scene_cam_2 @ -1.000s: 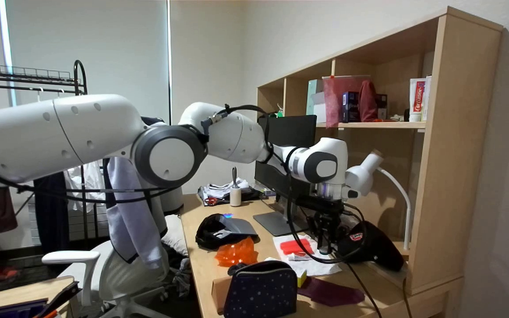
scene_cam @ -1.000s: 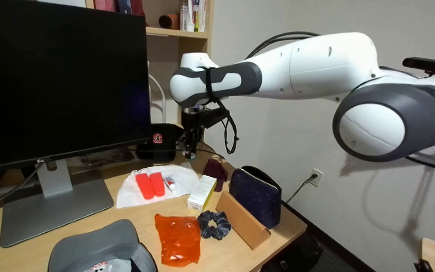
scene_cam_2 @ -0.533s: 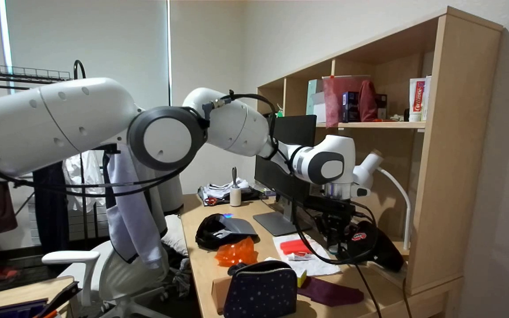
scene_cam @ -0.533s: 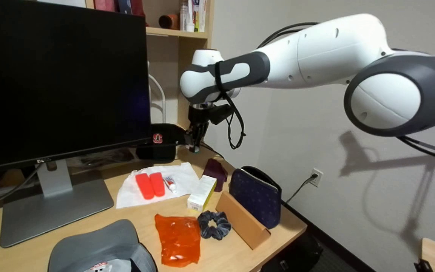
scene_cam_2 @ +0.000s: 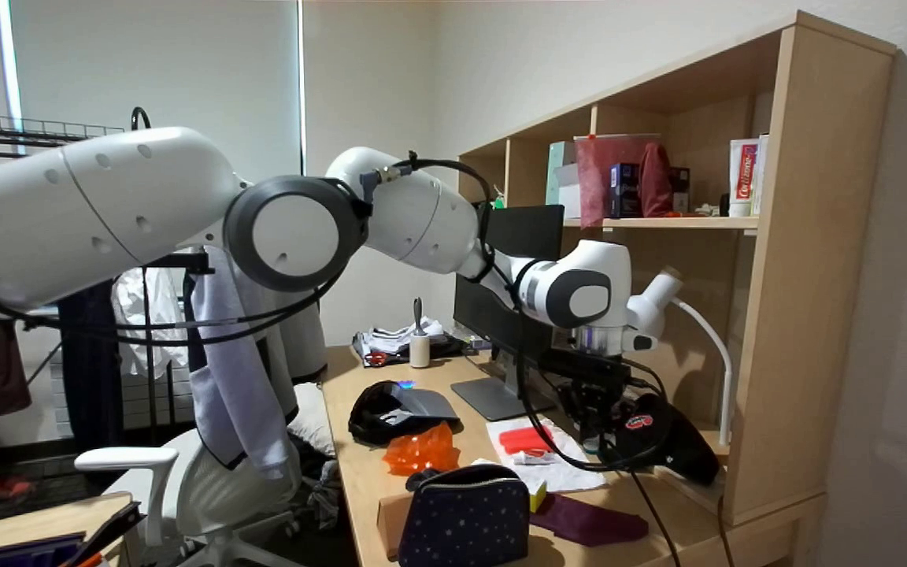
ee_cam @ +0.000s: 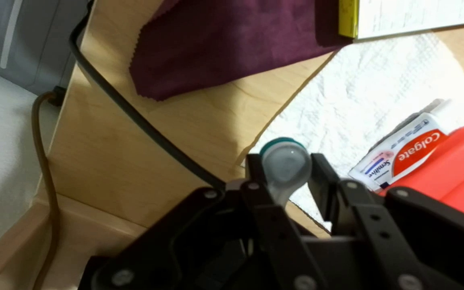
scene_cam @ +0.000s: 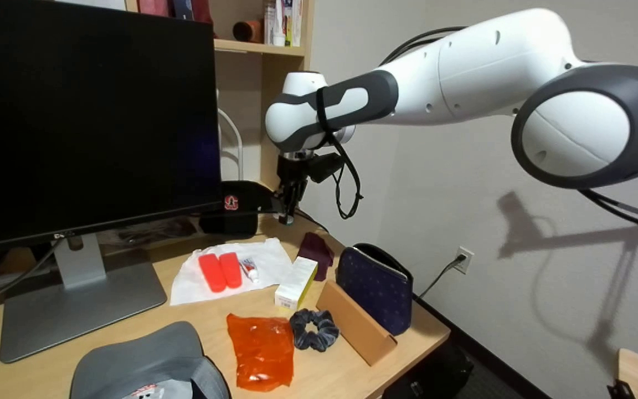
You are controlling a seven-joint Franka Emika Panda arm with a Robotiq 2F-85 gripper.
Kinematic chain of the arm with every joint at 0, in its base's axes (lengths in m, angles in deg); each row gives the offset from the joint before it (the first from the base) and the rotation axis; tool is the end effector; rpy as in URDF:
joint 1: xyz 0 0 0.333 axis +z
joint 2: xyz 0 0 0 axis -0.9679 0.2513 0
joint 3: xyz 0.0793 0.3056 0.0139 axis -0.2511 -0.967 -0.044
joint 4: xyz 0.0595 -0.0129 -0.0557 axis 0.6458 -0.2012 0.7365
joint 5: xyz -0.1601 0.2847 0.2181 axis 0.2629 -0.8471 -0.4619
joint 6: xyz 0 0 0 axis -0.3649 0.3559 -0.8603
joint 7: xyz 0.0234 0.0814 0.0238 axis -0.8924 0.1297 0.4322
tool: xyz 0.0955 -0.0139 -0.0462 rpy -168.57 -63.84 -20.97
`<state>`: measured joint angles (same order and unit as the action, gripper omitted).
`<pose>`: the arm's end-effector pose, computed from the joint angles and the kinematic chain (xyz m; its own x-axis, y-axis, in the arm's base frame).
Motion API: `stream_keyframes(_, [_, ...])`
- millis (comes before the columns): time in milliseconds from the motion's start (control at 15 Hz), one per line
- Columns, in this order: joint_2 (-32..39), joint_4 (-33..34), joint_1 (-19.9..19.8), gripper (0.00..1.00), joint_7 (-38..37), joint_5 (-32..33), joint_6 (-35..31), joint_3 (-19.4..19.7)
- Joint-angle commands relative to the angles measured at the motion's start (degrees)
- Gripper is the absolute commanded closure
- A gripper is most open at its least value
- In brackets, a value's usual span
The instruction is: Put the white object in the blue purse
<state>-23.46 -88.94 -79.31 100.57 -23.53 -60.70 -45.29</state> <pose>0.7978 -0.0678 0.2188 0.9581 0.2761 0.0764 0.2766 -0.9610 0.0044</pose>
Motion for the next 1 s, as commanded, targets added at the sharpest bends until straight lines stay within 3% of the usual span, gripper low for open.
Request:
stream_keyframes(0, [-2.75,-3.98,1.11,0.86,-0.8,1.13,-1.35,1.2])
stream_keyframes(333, [-10.29,-16.41,0.84,0.86,-0.33,0.29,-9.24,2.6])
stream_keyframes(400, [-11.68,-18.57,-0.52,0.86,-0.71,2.72,-10.59,0.64])
stream_keyframes(933, [-22.53,-39.02,-1.56,0.86,0.45,6.75,-16.59,0.13])
